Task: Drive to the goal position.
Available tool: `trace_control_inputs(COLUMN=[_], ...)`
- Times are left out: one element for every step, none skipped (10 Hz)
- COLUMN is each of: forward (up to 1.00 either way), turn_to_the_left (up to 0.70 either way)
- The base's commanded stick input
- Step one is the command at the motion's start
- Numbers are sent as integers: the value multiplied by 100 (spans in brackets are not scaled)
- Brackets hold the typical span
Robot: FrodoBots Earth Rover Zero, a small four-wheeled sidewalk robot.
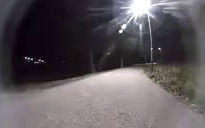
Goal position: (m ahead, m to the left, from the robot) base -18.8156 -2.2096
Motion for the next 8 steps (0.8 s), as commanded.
trace_control_inputs(forward=[0,0,0,0,0,0,0,1], turn_to_the_left=[0,0,0,0,7,29,45,24])
